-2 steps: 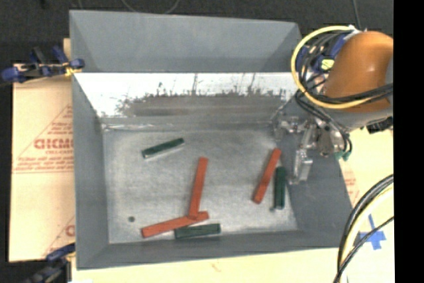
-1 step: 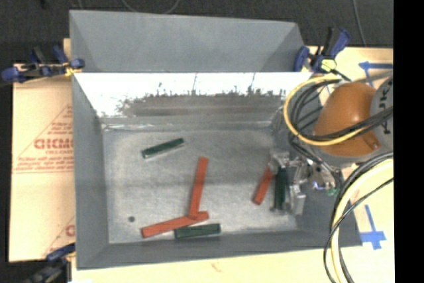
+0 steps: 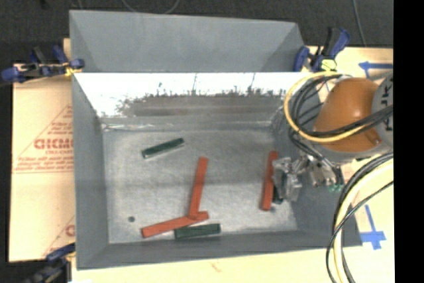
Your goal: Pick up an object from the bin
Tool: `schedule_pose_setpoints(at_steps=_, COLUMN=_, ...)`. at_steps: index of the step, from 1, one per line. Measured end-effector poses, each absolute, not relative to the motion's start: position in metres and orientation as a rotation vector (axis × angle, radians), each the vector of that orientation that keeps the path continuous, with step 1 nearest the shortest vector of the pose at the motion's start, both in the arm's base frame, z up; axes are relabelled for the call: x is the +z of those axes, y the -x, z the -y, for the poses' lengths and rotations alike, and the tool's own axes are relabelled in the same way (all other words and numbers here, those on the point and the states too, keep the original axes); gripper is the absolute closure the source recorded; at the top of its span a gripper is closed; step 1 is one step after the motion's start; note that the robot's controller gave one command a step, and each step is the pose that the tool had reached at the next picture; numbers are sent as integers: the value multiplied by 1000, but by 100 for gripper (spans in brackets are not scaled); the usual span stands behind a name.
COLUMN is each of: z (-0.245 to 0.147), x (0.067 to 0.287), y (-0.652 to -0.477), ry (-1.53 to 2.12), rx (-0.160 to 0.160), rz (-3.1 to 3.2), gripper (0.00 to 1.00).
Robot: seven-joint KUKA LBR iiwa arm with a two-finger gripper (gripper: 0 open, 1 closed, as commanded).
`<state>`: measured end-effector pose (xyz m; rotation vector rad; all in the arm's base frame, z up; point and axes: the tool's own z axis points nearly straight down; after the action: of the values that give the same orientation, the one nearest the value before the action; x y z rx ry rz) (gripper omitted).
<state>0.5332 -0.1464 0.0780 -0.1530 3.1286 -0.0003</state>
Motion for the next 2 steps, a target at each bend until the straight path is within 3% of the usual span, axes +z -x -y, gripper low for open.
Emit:
schedule_pose_setpoints(at_steps=1, z=162, x=125, y=-506, ry=747, rx=-6, rz=-3046, gripper=100)
schedule_pose_setpoints(at_steps=2, z=161, x=124, y=-506, ry=747, rx=-3, rz=-3048, gripper=0)
